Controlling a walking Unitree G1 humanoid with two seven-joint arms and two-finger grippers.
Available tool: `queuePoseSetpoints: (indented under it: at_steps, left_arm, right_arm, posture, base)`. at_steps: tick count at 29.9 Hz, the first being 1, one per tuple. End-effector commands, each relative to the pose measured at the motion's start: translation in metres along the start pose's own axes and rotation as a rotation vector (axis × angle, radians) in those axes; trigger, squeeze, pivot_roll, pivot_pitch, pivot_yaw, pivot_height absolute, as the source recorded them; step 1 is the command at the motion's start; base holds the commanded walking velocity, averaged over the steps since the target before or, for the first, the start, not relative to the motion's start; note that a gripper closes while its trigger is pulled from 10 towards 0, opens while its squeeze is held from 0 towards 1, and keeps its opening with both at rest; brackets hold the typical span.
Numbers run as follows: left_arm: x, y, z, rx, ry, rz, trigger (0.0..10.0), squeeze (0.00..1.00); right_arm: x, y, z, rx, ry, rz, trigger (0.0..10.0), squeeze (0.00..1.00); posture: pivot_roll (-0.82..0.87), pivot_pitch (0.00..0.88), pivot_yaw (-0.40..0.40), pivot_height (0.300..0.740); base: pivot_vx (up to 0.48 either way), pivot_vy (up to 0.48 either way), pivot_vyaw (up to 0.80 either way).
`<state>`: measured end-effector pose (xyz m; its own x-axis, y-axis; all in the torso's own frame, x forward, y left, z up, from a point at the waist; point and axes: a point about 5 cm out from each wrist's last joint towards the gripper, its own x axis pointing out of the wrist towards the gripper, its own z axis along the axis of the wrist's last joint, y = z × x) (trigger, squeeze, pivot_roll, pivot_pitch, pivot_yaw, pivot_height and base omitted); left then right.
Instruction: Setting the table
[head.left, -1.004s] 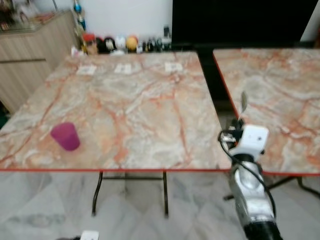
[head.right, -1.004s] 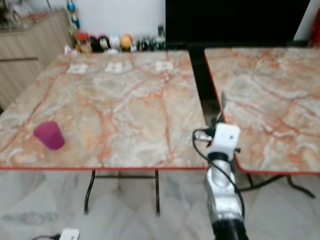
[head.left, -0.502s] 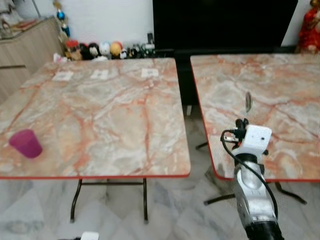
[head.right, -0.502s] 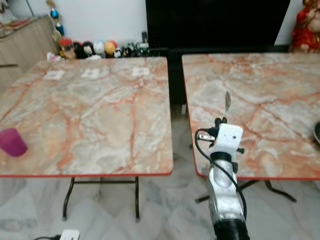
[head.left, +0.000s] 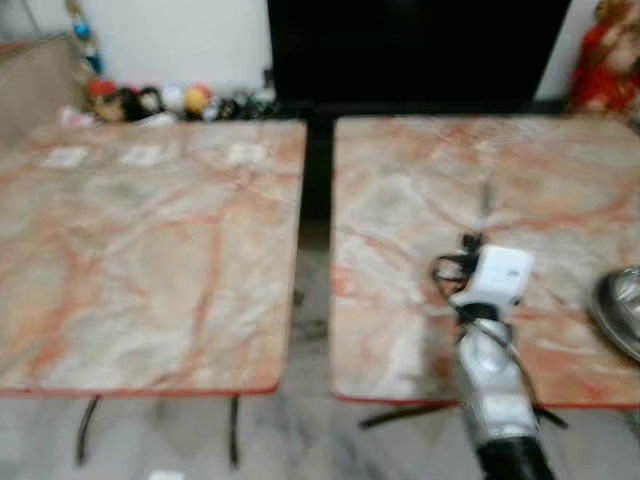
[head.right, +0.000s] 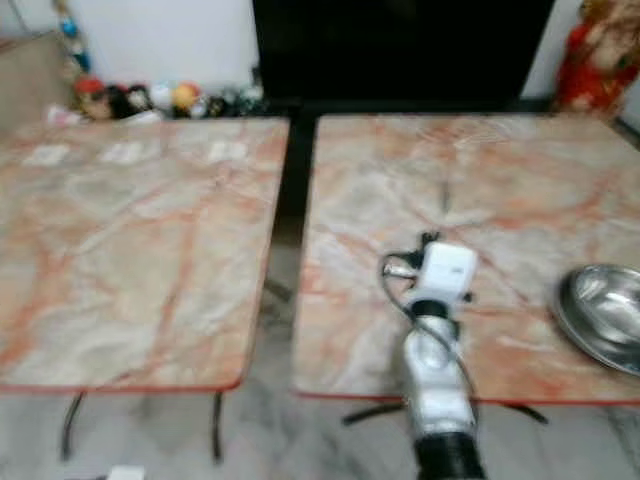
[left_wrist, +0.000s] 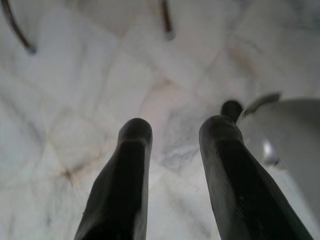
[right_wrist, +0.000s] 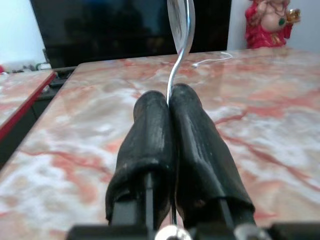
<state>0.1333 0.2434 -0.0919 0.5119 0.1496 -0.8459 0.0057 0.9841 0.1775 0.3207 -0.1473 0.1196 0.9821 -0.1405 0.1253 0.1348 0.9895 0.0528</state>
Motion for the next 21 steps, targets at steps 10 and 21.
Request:
queuePoseSetpoints:
  at_steps: [10, 21]
  left_arm:
    - [0.001, 0.002, 0.004, -0.006, -0.009, -0.002, 10.0, 0.0]
    - [-0.008, 0.023, -0.019, -0.023, 0.025, 0.029, 10.0, 0.0]
  right_arm:
    - [0.0, -0.014, 0.005, -0.028, -0.035, -0.046, 10.0, 0.0]
    - [0.002, -0.012, 0.01, -0.027, -0.059, -0.043, 10.0, 0.0]
  posture:
    - [-0.11, 0.0, 0.042, 0.74]
    - [-0.1, 0.0, 0.043, 0.74]
  base:
    - [0.0, -0.439, -0.28]
    - [0.0, -0.436, 0.0]
